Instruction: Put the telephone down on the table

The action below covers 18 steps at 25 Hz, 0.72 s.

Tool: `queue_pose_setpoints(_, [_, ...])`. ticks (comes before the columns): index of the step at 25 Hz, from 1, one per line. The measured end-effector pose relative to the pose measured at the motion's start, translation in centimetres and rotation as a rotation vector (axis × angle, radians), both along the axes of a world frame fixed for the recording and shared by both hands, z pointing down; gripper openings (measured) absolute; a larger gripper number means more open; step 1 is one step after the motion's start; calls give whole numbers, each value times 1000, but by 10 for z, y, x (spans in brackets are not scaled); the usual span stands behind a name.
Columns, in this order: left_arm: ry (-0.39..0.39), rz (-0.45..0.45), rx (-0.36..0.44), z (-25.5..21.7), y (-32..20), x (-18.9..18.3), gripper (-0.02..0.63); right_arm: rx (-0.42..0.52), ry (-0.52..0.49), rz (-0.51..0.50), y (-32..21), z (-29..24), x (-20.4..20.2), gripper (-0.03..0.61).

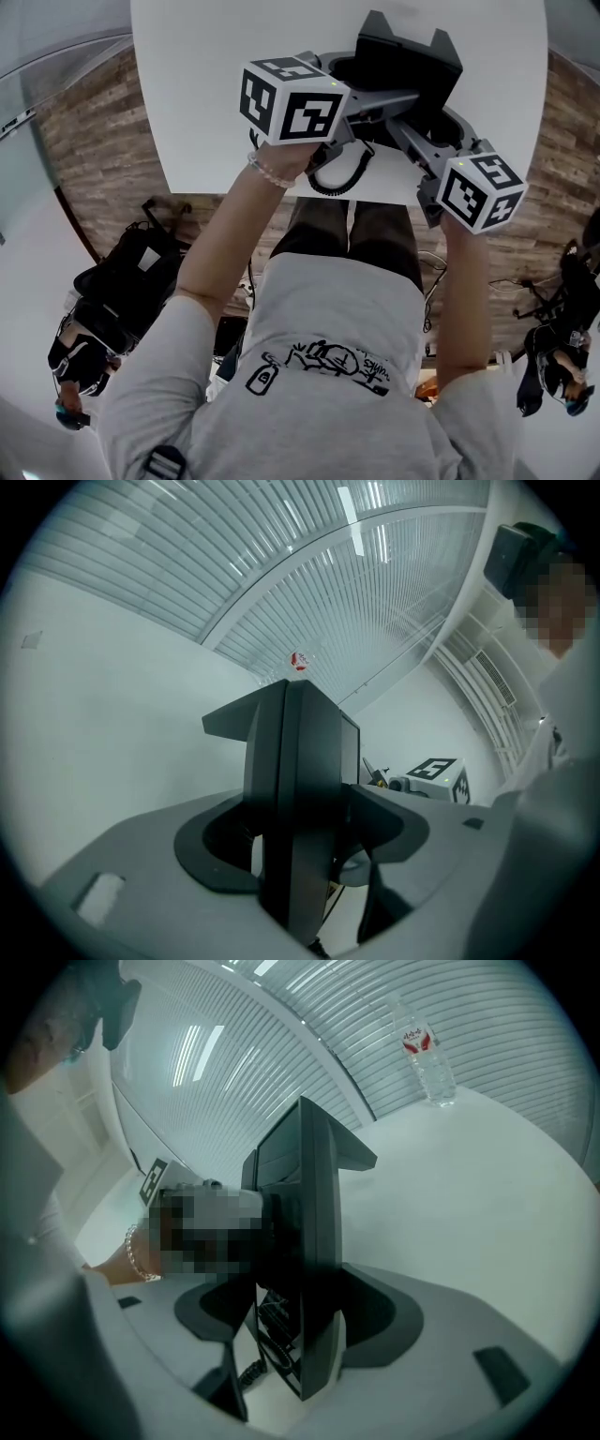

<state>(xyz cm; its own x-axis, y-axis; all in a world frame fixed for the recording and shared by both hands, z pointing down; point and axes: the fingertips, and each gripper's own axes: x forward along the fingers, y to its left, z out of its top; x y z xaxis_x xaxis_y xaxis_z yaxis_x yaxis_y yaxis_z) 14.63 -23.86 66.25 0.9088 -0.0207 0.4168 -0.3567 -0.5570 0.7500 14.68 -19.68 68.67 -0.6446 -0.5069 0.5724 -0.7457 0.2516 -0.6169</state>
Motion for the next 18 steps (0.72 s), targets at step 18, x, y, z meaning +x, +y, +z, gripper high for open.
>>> queue_pose_setpoints(18, [-17, -62, -68, 32, -27, 9, 308, -21, -70, 42, -22, 24, 9, 270])
